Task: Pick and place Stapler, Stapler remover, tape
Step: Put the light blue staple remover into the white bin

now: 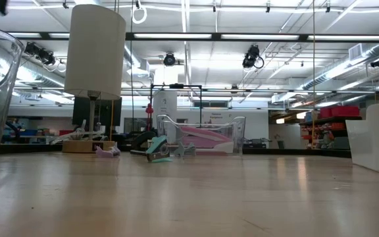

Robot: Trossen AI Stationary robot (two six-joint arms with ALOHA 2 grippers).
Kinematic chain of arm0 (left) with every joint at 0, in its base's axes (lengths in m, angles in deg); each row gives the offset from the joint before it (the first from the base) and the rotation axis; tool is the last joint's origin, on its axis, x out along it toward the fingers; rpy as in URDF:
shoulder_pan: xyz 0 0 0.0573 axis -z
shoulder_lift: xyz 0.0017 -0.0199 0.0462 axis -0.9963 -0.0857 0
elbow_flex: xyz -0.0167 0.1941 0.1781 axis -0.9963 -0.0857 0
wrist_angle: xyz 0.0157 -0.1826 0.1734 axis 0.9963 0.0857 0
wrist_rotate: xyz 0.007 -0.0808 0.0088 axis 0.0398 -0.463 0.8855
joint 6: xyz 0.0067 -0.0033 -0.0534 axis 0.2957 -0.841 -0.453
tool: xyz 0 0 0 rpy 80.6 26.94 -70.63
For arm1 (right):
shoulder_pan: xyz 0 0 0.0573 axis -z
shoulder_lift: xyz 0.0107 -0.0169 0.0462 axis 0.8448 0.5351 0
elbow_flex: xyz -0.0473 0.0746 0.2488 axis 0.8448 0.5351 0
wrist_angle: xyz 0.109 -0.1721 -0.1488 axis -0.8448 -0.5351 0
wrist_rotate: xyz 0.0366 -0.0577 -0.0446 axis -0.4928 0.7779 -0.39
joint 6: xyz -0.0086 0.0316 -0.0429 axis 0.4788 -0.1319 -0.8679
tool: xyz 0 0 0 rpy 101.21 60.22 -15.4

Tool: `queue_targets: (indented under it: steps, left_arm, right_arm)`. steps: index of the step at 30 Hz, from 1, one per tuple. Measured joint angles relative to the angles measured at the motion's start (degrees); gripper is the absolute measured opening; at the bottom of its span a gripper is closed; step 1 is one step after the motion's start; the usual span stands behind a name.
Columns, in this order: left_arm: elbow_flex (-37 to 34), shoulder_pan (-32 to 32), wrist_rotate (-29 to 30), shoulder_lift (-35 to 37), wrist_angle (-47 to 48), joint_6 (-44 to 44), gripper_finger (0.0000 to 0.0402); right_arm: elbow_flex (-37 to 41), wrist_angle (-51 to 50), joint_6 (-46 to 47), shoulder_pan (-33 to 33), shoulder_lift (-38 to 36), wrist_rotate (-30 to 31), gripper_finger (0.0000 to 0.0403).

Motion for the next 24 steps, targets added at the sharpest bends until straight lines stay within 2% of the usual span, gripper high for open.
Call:
queue_targets:
  steps: [6,13,18,24]
  left_arm:
    - [8.2,-1.5,11.6,2.1,1.1,3.4,0.0207]
    - [15.9,-7.3,20.8,7.1,0.8,2.8,0.0183]
    - [17.6,-10.9,21.3,9.7,-2.8,6.2,0.0152]
    - [17.6,-15.1,20.0,11.7,-8.0,6.1,0.0088]
  right_arm:
    - [0.0,0.3,0.0,0.0,0.0,0.0,0.0001]
    - [0.0,0.3,-0.1,0.0,0.0,0.0,0.0002]
    - [0.0,0.3,-0.2,0.0,0.0,0.0,0.0002]
    - [0.0,-0.3,-1.2,0.0,0.0,0.0,0.0002]
